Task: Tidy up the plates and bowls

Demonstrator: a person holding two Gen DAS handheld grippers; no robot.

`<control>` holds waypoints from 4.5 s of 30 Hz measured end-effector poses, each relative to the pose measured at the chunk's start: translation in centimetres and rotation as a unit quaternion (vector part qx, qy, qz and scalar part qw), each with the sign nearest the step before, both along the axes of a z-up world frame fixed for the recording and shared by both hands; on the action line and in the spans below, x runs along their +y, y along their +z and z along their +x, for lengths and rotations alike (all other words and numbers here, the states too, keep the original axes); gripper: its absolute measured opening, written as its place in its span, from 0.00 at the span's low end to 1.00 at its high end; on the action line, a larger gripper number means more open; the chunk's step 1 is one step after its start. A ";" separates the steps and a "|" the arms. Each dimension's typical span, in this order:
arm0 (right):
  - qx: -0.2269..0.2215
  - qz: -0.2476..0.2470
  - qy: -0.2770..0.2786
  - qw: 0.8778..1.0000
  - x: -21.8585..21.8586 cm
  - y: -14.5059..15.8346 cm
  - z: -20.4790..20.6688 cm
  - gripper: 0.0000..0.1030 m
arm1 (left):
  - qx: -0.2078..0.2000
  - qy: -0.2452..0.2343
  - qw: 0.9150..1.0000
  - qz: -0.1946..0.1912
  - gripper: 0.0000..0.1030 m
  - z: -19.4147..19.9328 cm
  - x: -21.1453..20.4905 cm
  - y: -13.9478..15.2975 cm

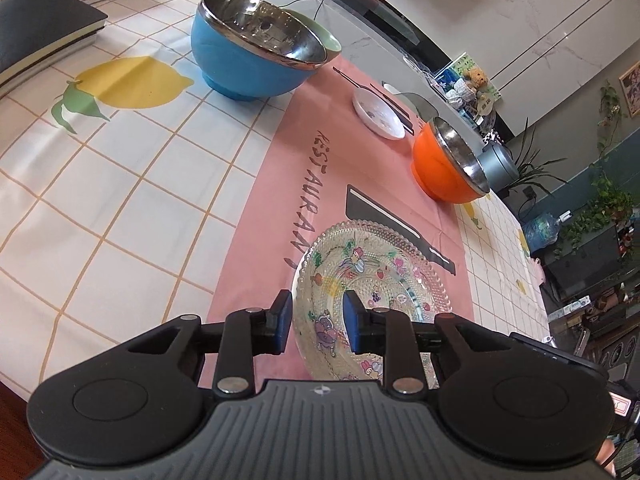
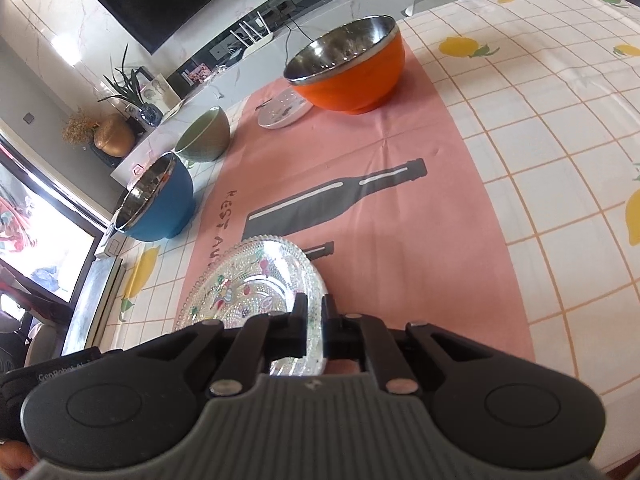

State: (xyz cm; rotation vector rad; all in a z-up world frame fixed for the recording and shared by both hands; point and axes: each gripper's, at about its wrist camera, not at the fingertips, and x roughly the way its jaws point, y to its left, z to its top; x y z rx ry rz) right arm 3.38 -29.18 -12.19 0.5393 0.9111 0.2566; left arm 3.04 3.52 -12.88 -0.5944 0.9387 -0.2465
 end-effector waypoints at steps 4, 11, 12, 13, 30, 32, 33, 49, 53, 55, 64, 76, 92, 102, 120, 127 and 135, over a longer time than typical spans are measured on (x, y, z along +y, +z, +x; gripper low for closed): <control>-0.011 -0.027 0.007 1.000 0.7 0.1 0.5 0.04 | 0.004 0.002 1.000 -0.005 0.29 0.1 0.2 -0.1; 0.000 -0.048 0.002 0.999 0.4 0.3 0.0 0.04 | -0.006 -0.009 0.999 0.040 0.16 0.1 -0.7 0.6; -0.001 -0.047 0.004 0.999 0.4 0.2 0.0 0.04 | -0.007 -0.011 0.999 0.040 0.16 0.1 -0.8 0.6; 0.000 -0.046 0.005 0.999 0.5 0.2 0.0 0.04 | -0.007 -0.011 0.999 0.041 0.16 0.1 -0.8 0.6; -0.044 -0.084 0.009 0.995 0.6 2.8 1.2 0.22 | -0.053 -0.023 0.995 0.086 0.15 1.9 -1.6 3.9; -0.051 -0.076 0.002 0.996 0.4 3.3 2.1 0.22 | -0.061 -0.022 0.994 0.086 0.15 3.1 -1.9 4.6; -0.054 -0.072 -0.003 0.996 0.4 3.6 2.5 0.22 | -0.065 -0.020 0.994 0.084 0.15 3.7 -2.0 5.0; -0.028 0.001 -0.099 0.995 2.3 2.7 12.7 0.22 | -0.057 0.035 0.997 0.025 0.18 15.5 -5.1 4.9; -0.006 0.009 -0.136 0.991 2.7 1.4 15.1 0.22 | -0.031 0.053 0.998 0.025 0.18 18.2 -5.5 3.4; 0.003 0.014 -0.153 0.988 2.9 0.7 16.2 0.22 | -0.027 0.053 0.998 0.035 0.18 19.3 -5.9 2.9; 0.023 0.023 -0.190 0.981 4.2 -0.7 20.0 0.22 | -0.010 0.045 0.997 0.062 0.21 23.2 -7.1 1.4; 0.019 0.028 -0.224 0.974 5.0 -2.0 21.5 0.21 | -0.007 0.036 0.993 0.115 0.27 25.6 -7.7 0.8; 0.014 0.042 -0.201 0.979 4.9 -1.7 20.2 0.01 | -0.009 0.012 0.993 0.114 0.05 22.8 -7.4 0.7; 0.025 0.071 -0.168 0.983 4.1 0.4 15.8 0.00 | -0.013 0.026 0.996 0.081 0.11 17.0 -5.6 2.3; 0.055 0.122 -0.132 0.982 2.3 1.5 6.5 0.00 | -0.018 0.023 0.998 0.055 0.04 9.2 -3.1 2.4; 0.055 0.130 -0.113 0.984 1.4 2.5 4.4 0.00 | -0.015 0.011 0.998 0.062 0.04 6.2 -3.4 3.8; 0.068 0.117 -0.089 0.987 0.7 2.8 0.7 0.00 | 0.015 0.015 0.998 0.053 0.04 1.8 -3.7 4.0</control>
